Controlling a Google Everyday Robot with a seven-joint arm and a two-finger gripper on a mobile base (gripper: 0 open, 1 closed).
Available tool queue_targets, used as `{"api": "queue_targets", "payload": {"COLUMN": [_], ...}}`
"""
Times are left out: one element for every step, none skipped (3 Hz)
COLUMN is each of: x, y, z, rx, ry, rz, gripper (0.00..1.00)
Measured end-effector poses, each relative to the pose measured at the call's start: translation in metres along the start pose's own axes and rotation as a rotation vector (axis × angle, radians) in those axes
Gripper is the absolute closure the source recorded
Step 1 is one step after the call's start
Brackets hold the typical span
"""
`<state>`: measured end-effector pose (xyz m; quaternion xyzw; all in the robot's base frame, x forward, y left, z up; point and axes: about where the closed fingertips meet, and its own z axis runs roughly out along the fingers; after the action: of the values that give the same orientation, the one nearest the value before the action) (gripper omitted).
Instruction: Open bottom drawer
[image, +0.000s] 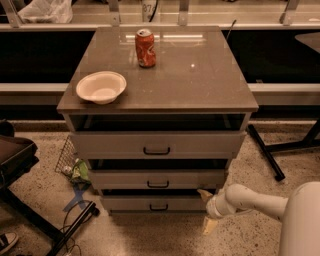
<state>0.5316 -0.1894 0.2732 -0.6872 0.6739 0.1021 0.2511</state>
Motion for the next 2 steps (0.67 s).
{"api": "queue_targets", "payload": {"x": [0.015,0.025], "y": [0.0,-0.005], "z": [0.019,0.045], "rx": [-0.012,-0.023], "ry": [0.01,0.003], "rz": [0.006,0.015], "gripper": [0.0,0.0]}}
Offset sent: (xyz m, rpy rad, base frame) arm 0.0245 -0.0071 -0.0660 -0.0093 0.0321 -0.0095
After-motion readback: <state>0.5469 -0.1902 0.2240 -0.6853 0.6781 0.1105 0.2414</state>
